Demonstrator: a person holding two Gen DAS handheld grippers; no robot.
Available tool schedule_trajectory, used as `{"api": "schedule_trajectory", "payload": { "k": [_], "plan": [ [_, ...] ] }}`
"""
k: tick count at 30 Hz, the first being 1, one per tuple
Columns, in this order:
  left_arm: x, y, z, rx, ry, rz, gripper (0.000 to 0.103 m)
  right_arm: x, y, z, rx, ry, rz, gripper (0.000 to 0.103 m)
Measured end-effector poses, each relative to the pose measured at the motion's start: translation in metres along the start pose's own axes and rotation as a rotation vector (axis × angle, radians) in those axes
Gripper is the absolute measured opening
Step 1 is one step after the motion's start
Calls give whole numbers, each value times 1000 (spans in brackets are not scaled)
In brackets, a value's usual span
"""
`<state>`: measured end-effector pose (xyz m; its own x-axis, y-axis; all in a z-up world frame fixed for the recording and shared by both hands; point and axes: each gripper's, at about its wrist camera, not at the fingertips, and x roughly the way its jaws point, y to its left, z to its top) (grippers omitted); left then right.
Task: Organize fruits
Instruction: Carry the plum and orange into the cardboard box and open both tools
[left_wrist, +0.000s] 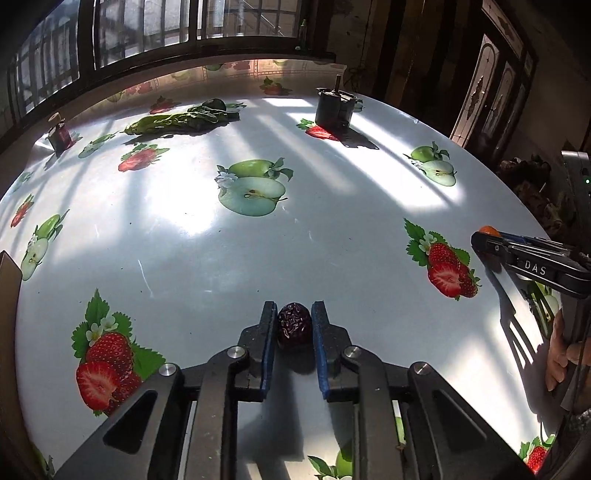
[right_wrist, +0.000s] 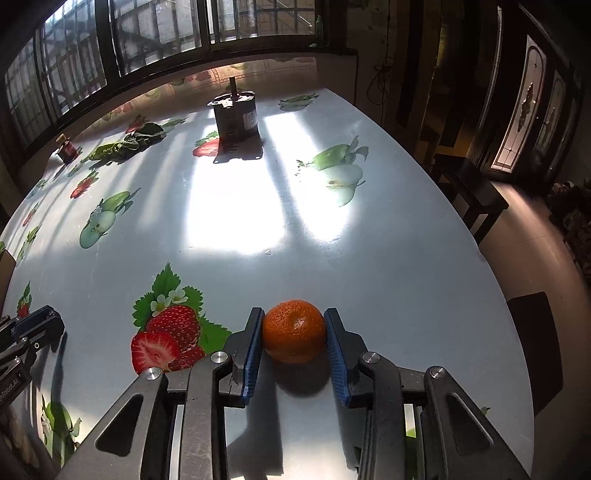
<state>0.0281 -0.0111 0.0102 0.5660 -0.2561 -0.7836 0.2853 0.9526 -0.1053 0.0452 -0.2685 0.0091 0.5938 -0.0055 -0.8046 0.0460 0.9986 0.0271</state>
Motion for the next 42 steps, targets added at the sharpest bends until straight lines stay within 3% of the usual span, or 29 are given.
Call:
{"api": "schedule_trajectory", "payload": {
  "k": [7, 14, 18, 21, 26, 29, 36, 39, 42],
  "plan": [
    [-38, 8, -4, -34, -50, -34, 18, -23, 3, -3, 33, -18, 54, 34],
    [-106, 61, -22, -121, -130, -38, 18, -69, 54, -2, -45, -72, 132, 34],
    [-142, 120, -38, -205, -160, 36, 18, -87, 108, -2, -116, -79, 216, 34],
    [-166, 175, -55, -278, -170, 144, 18, -95, 158, -5, -179, -74, 287, 34],
    [-186, 258, -81, -386, -131, 298, 18, -101, 254, -17, -297, -48, 408, 34],
    [-185, 297, -90, -442, -95, 337, 18, -99, 311, -27, -363, -18, 484, 34],
    [-166, 333, -94, -501, -21, 332, 18, -82, 429, -51, -494, 44, 589, 35],
    [-162, 330, -89, -467, -2, 393, 18, -70, 462, -57, -551, 50, 555, 35],
    [-160, 331, -89, -466, -2, 372, 18, -54, 476, -60, -568, 71, 522, 35]
  ]
}}
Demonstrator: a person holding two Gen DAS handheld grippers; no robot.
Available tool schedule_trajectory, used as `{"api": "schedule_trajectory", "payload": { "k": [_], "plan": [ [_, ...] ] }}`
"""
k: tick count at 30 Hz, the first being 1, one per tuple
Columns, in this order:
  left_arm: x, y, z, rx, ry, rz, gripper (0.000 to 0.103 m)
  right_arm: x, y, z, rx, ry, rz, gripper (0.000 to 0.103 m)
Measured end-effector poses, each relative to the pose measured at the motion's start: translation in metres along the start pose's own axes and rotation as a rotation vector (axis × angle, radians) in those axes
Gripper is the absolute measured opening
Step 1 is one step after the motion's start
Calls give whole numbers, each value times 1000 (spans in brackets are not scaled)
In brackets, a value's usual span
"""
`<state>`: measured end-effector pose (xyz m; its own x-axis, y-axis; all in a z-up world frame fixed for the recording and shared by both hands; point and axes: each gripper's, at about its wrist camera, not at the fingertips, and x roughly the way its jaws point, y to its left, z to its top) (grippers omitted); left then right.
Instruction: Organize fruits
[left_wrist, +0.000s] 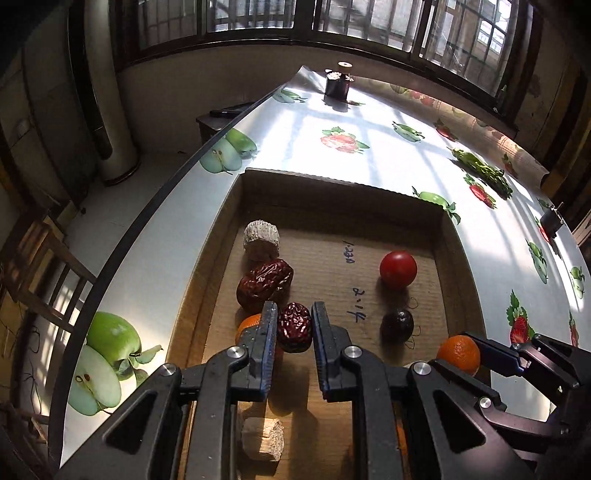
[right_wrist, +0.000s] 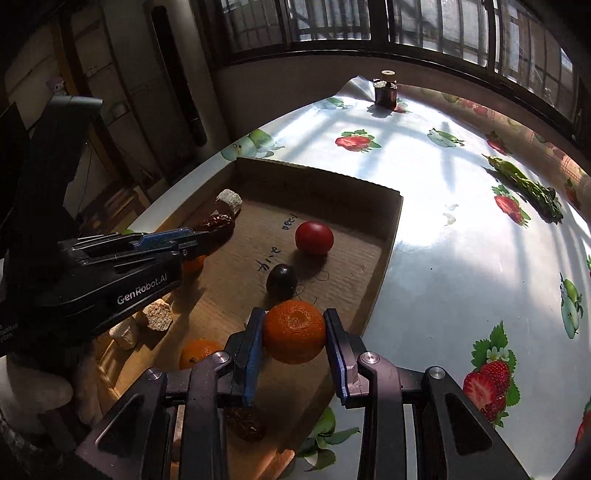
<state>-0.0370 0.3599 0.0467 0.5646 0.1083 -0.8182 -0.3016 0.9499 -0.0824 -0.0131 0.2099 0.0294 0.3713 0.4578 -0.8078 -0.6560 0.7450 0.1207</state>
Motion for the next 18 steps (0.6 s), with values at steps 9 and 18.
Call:
{"api": "schedule_trajectory", "payload": {
  "k": [9, 18],
  "plan": [
    [-6, 3, 0, -29, -58, -15, 50, 5, -4, 1, 3, -21, -5, 35],
    [-39, 3, -10, -57, -140, 15, 58, -12, -8, -6, 24, -70, 2, 45]
  ]
}}
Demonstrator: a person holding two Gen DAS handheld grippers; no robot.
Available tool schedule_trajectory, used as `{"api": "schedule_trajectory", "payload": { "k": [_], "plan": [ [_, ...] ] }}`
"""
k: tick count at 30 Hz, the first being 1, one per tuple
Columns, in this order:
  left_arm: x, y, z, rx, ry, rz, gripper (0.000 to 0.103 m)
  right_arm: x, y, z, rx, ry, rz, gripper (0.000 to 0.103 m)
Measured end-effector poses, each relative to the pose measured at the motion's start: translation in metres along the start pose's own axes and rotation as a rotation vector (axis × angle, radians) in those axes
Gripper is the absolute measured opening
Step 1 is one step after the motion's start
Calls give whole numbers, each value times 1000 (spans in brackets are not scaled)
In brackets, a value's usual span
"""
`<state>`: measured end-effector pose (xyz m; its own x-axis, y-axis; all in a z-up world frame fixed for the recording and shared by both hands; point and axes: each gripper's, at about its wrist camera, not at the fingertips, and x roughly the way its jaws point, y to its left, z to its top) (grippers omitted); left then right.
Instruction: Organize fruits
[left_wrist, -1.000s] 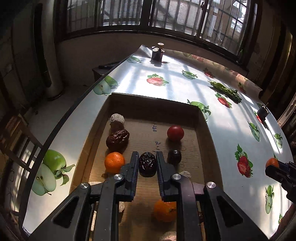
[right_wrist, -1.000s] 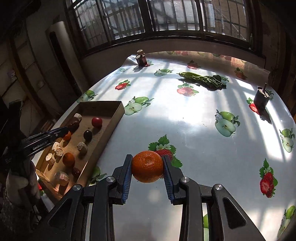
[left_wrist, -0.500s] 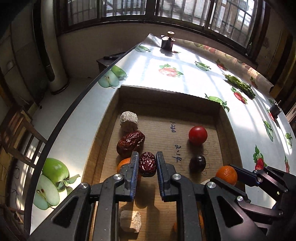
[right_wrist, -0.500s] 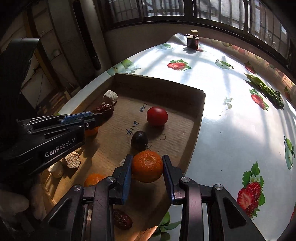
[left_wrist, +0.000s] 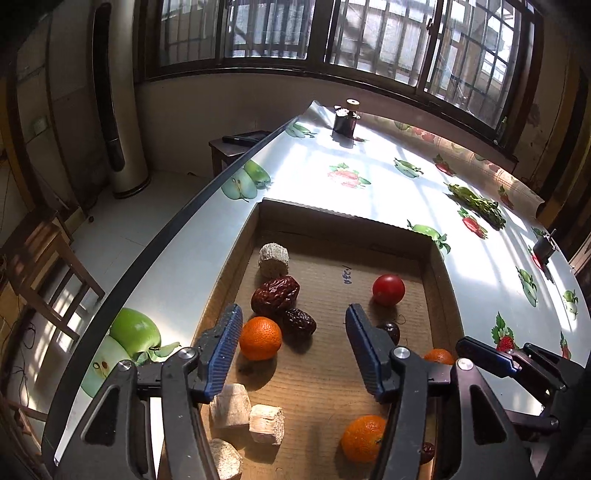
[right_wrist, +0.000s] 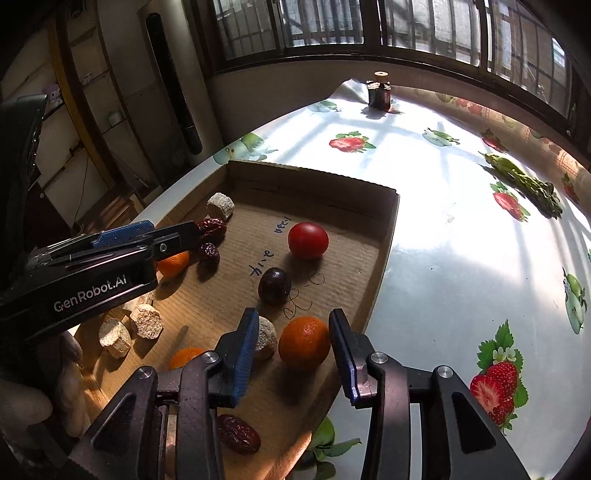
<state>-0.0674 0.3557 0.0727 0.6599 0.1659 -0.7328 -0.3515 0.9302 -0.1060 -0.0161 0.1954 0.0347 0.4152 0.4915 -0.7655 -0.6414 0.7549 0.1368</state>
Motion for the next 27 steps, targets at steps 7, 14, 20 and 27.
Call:
{"api": "schedule_trajectory", "payload": {
  "k": [7, 14, 20, 27],
  "plan": [
    [-53, -22, -18, 15, -144, 75, 74, -38, -8, -14, 28, -73, -1, 54],
    [-113, -45, -42, 2, -325, 225, 93, -78, -23, -43, 86, -138, -33, 65],
    [-150, -61, -63, -6, -443, 282, 101, -108, -28, -71, 124, -209, -66, 74],
    [-183, -66, -82, -32, -533, 328, 103, -127, -25, -92, 141, -234, -90, 78]
  ]
}}
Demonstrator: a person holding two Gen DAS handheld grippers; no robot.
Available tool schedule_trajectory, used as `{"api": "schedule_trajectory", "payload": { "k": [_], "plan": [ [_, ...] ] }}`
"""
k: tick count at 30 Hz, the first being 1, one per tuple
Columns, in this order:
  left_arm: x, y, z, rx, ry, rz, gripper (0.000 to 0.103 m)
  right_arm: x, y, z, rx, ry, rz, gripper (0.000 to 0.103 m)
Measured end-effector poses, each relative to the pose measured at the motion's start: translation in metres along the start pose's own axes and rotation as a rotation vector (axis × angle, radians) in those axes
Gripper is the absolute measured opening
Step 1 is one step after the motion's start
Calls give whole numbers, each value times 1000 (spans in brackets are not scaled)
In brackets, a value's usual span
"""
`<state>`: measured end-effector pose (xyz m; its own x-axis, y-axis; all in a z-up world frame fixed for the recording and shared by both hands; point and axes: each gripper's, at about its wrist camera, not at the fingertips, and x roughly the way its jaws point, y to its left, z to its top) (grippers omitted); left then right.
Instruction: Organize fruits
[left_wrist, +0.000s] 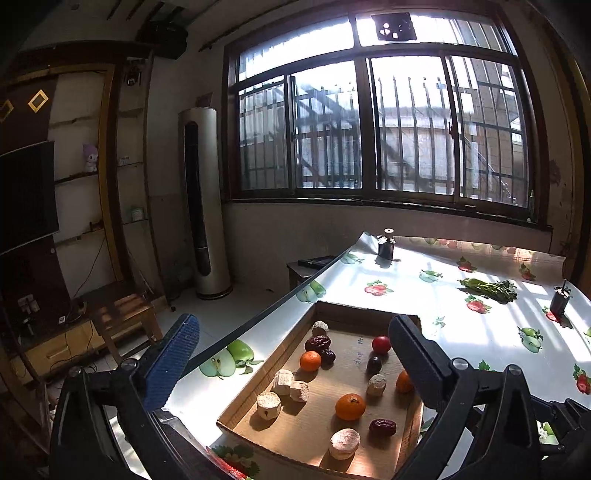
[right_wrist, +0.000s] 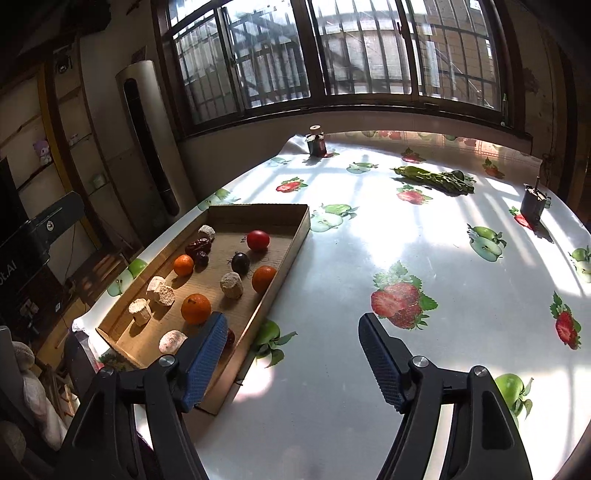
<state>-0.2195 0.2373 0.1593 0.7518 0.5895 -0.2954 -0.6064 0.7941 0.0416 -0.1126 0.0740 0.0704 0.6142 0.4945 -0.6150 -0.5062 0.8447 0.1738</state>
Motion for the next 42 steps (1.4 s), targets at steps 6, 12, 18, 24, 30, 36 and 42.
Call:
{"api": "schedule_trajectory", "payload": {
  "k": [6, 12, 18, 24, 30, 36, 42],
  "plan": [
    [-30, 23, 8, -22, -106, 129, 103, -7, 8, 5, 26, -57, 16, 83],
    [-44, 30, 10, -93, -161, 197, 103, -15, 23, -1, -47, -89, 45, 86],
    [-42, 9, 4, -26, -129, 285, 103, -22, 16, -3, -51, -116, 44, 87],
    [-22, -9, -9, -8, 34, 132, 103, -26, 7, -13, -49, -111, 14, 89],
    [2, -34, -30, 38, 182, 29, 103, -33, -9, -24, -40, -105, -80, 90],
    [18, -29, -43, 10, 280, -35, 103, -28, -10, -25, -36, -78, -105, 90],
    [26, -26, -50, -7, 325, -82, 103, -22, 3, -30, -89, -61, -138, 90]
  ]
}}
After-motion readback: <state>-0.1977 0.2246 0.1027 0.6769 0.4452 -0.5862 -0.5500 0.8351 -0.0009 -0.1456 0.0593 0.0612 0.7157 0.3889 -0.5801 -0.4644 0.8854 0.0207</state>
